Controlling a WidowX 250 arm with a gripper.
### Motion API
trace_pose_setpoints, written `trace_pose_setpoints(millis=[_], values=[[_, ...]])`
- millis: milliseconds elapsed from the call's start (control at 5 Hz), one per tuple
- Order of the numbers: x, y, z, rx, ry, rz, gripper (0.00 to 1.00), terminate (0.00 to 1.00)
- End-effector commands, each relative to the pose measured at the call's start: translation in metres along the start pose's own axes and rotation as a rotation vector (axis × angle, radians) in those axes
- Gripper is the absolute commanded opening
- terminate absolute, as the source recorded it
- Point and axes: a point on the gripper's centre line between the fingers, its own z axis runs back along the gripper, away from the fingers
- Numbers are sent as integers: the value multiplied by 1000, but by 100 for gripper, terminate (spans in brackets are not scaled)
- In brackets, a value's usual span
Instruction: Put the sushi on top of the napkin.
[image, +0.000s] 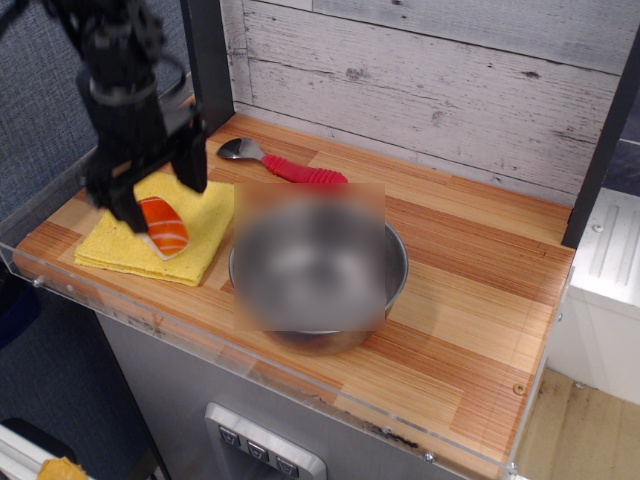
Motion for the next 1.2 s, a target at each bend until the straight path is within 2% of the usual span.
trace_pose_setpoints(millis=[0, 200, 1000], values=[[-5, -24, 79, -83, -68, -160, 100, 0], [-11, -23, 95, -131, -119, -117, 100, 0], [-11, -23, 95, -131, -119, -117, 100, 0]])
